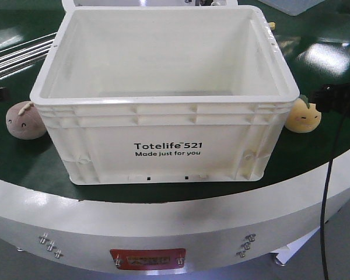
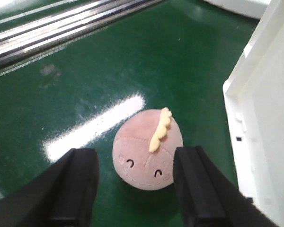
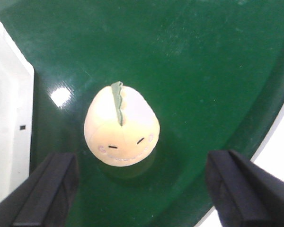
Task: Place moving items into box and shelve
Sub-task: 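Lower left gripper over pink plush and right gripper over yellow plush, then close left gripper on pink plush and right gripper on yellow plush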
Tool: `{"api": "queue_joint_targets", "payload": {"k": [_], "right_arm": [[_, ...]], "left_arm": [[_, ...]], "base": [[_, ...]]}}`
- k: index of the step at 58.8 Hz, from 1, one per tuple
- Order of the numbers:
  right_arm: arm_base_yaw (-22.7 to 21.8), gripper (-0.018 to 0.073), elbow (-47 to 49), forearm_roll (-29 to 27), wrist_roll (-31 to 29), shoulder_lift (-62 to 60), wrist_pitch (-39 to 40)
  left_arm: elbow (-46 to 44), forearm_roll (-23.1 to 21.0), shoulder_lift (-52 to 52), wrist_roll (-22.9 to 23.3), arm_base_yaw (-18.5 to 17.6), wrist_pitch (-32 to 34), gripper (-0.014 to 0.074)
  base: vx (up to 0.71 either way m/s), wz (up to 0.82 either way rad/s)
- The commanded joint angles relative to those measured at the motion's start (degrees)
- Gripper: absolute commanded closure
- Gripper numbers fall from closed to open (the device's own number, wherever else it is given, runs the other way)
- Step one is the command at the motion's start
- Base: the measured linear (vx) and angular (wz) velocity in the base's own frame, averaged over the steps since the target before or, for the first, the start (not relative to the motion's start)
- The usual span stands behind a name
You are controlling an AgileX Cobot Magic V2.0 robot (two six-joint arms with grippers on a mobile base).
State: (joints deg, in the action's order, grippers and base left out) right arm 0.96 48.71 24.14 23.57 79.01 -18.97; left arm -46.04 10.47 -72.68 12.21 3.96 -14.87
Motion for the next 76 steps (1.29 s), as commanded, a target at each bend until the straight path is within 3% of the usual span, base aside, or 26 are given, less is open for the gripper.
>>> {"api": "queue_joint_targets", "payload": {"k": [1, 44, 76], "right_arm": [[-0.29, -0.0025, 2.05, 0.84, -0.79, -0.03, 4.0], [-0.29, -0.0021, 9.0, 1.13, -1.92, 8.46, 1.7], [-0.29, -0.0015, 9.0, 1.12, -2.1, 15.7, 7.56]], "left_arm": [[-2.01, 0.09, 0.21, 0.43, -0.21, 3.54, 0.0132], [-2.01, 1.89, -4.75, 0.44, -0.21, 4.01, 0.0132], [-2.01, 1.83, -7.7, 0.44, -0.21, 4.78, 0.0132]], "base": [[0.0, 0.0], [0.0, 0.0], [0.0, 0.0]]}}
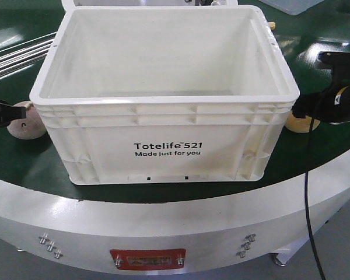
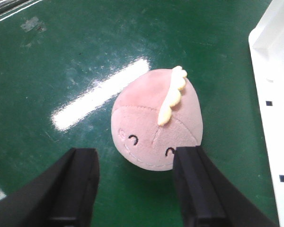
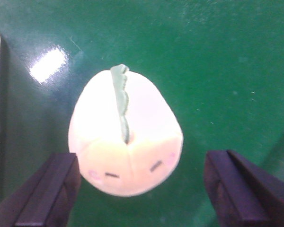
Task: Place moving items into box and shelve
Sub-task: 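Close left gripper on pink plush and right gripper on yellow plush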
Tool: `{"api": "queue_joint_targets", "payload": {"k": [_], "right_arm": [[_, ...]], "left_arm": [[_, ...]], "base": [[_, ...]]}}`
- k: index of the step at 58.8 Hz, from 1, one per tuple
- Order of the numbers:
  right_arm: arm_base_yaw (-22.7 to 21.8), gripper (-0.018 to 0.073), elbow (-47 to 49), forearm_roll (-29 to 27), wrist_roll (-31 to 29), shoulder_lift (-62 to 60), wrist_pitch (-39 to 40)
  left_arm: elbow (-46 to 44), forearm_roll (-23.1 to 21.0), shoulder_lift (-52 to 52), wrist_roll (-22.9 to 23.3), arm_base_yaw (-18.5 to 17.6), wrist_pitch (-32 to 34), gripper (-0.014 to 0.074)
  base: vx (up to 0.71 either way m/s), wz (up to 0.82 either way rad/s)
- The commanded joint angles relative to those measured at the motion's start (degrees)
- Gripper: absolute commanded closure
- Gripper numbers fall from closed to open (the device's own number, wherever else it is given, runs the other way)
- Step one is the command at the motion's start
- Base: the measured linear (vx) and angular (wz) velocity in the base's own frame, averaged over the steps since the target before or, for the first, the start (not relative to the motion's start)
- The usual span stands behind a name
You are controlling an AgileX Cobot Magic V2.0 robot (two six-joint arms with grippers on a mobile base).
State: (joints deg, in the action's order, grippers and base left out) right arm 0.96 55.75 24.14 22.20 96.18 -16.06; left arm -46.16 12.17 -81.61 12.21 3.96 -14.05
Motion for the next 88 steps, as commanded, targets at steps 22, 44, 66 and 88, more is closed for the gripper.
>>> {"api": "queue_joint_targets", "payload": {"k": [22, 44, 66, 88], "right_arm": [[-0.29, 0.0019, 1.97, 1.56, -0.72, 4.46, 9.76], [-0.29, 0.0582, 1.97, 1.63, -0.72, 4.91, 12.15], [-0.29, 0.0575, 1.97, 1.49, -0.72, 4.91, 11.08], [-0.29, 0.0575, 1.97, 1.49, -0.72, 4.91, 11.01]], "left_arm": [[-1.89, 0.13, 0.3, 0.44, -0.21, 4.48, 0.0132], [-1.89, 0.08, 0.3, 0.5, -0.21, 3.92, 0.0132], [-4.8, -0.4, -2.55, 1.07, -0.21, 1.39, 0.0132], [-13.87, -0.4, -11.93, 1.07, -0.21, -4.46, 0.0132]], "base": [[0.0, 0.0], [0.0, 0.0], [0.0, 0.0], [0.0, 0.0]]}}
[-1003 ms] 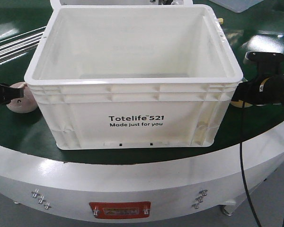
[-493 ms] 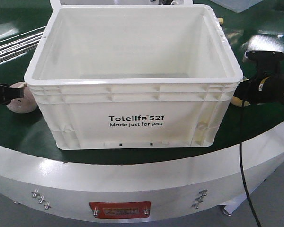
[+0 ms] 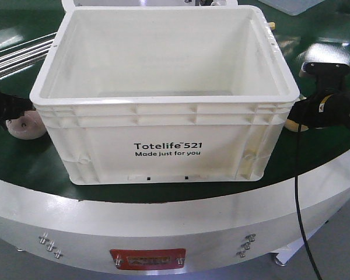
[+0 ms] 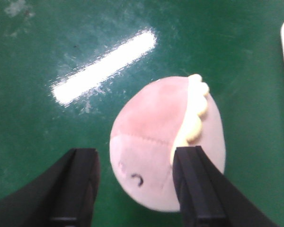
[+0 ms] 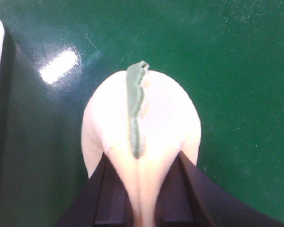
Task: Place moving items into box and shelve
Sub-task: 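Close left gripper on pink plush and right gripper on yellow plush, then lift both plush toys and carry them over the white tote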
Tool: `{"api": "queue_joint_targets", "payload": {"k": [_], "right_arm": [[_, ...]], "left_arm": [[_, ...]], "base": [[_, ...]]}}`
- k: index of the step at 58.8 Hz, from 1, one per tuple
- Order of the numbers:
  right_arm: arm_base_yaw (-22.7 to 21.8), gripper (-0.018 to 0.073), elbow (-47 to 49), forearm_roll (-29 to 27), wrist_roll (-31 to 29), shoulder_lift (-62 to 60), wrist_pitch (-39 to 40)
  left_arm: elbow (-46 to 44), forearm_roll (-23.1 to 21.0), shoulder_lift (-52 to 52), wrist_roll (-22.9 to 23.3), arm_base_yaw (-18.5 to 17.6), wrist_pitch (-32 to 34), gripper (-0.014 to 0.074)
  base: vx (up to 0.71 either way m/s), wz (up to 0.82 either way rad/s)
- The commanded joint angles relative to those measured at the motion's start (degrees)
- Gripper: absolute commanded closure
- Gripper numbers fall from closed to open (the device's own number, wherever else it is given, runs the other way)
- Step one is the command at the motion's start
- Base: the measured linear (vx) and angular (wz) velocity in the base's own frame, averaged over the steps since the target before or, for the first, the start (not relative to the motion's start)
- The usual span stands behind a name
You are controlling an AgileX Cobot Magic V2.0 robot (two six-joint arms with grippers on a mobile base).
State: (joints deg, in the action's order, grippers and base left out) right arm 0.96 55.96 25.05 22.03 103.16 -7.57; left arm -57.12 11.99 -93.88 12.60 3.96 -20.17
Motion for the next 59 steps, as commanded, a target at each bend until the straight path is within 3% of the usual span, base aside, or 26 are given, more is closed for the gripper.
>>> {"api": "queue_joint_targets", "payload": {"k": [1, 12, 18, 33, 59], "right_arm": [[-0.29, 0.0575, 1.76, 0.58, -0.56, -2.07, 2.52], [-0.29, 0.0575, 1.76, 0.58, -0.56, -2.07, 2.4], [-0.29, 0.0575, 1.76, 0.58, -0.56, -2.07, 2.4], [-0.29, 0.0575, 1.76, 0.58, -0.56, -2.07, 2.1], [-0.29, 0.0575, 1.76, 0.64, -0.56, -2.72, 1.95]], "left_arm": [[-3.05, -0.23, -0.06, 0.68, -0.21, 1.47, 0.0132], [-3.56, -0.23, -4.29, 0.68, -0.21, 1.34, 0.0136], [-3.56, -0.23, -5.8, 0.62, -0.21, 1.16, 0.019], [-3.56, -0.23, -6.77, 0.62, -0.21, 3.09, 0.0623], [-3.56, -0.23, -4.59, 0.62, -0.21, 4.23, 0.062]], "base": [[0.0, 0.0], [0.0, 0.0], [0.0, 0.0], [0.0, 0.0], [0.0, 0.0]]}}
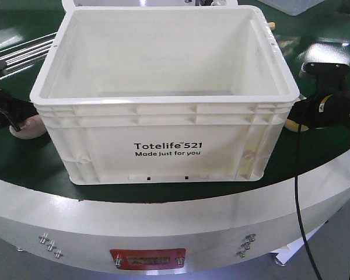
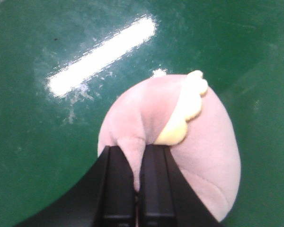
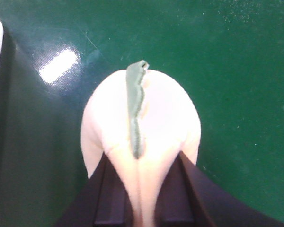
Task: Place moving items into box and shelve
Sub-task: 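Lift both plush toys and carry them over the white tote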
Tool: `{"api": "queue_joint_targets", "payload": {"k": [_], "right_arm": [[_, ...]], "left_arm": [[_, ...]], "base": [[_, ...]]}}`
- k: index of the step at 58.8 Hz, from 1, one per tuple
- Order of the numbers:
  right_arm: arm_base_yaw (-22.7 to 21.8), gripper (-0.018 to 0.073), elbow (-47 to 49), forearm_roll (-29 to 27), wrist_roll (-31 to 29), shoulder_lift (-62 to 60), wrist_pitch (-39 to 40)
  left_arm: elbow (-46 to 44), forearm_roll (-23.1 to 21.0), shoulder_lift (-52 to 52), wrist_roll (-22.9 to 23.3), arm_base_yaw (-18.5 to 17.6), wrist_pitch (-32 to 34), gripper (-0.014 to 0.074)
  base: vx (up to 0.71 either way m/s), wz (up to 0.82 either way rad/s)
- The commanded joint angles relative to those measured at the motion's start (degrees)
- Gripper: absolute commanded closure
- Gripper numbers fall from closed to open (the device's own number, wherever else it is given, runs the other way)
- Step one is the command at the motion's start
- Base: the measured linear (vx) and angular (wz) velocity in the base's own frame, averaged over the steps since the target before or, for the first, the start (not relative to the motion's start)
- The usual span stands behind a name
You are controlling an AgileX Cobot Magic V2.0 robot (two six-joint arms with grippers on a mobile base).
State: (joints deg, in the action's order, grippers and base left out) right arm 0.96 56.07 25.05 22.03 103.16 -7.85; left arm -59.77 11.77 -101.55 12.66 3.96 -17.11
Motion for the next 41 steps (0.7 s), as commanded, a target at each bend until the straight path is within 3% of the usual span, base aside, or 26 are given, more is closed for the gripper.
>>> {"api": "queue_joint_targets", "payload": {"k": [1, 41], "right_arm": [[-0.29, 0.0575, 1.65, 0.64, -0.56, -2.87, 2.23], [-0.29, 0.0575, 1.65, 4.76, -0.56, -15.2, 0.84]], "left_arm": [[-0.91, 0.0, 3.47, 0.56, -0.21, 1.42, 0.062], [-0.91, 0.05, 16.8, 0.14, -0.21, 5.22, 0.0619]], "base": [[0.0, 0.0], [0.0, 0.0]]}}
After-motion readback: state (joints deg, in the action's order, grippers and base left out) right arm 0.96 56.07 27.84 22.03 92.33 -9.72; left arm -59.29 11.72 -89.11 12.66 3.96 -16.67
